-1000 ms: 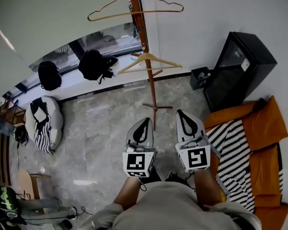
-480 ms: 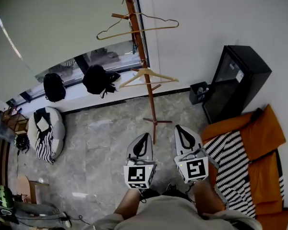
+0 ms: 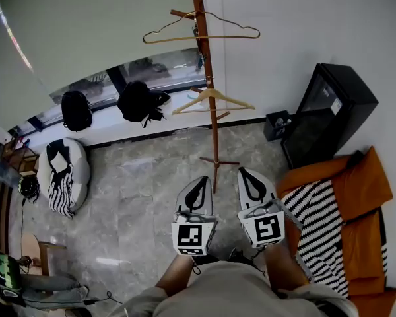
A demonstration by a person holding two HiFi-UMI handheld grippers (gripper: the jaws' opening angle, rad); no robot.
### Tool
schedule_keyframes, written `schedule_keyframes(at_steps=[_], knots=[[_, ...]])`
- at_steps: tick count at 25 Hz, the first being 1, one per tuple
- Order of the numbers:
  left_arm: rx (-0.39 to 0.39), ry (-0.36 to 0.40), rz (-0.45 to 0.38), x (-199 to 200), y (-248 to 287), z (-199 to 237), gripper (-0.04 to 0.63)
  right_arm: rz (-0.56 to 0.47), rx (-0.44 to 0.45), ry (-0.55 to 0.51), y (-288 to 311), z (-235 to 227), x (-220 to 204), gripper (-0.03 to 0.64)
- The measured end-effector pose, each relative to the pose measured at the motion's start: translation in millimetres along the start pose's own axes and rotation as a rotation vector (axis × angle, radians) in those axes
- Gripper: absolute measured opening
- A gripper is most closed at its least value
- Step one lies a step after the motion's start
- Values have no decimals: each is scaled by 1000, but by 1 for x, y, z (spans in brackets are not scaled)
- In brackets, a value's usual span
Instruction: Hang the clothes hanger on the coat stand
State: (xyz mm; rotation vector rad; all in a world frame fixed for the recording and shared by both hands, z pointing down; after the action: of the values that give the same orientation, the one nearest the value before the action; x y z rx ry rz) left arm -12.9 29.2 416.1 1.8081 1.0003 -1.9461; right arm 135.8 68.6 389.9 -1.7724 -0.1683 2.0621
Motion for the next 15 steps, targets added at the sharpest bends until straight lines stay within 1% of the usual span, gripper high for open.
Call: schedule_keyframes(at_steps=[2,6,11,15], knots=[[-6,-6,-5,1,2,7,9,-5,-6,10,5,4,3,5],[-19,-21,-9,-1,1,8,9,3,-16,-5,4,7,4,5],[-23,-41,-15,-3,1,10,9,-1,3,-37,4,12,8,5],[-24,-44,-19,-2,0,10,9,10,4,-39,3,14,8,5]])
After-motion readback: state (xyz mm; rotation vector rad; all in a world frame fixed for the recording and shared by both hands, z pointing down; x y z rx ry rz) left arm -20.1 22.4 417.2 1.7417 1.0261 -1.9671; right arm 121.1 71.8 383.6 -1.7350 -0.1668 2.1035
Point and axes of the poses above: the fingertips, and each gripper's own axes: y forward along the fingers, z to its left, x out of its top, the point moved 8 cm from there along -y, backward along the fingers, and after that the axes turned 15 degrees about -z, right-handed, at the moved point
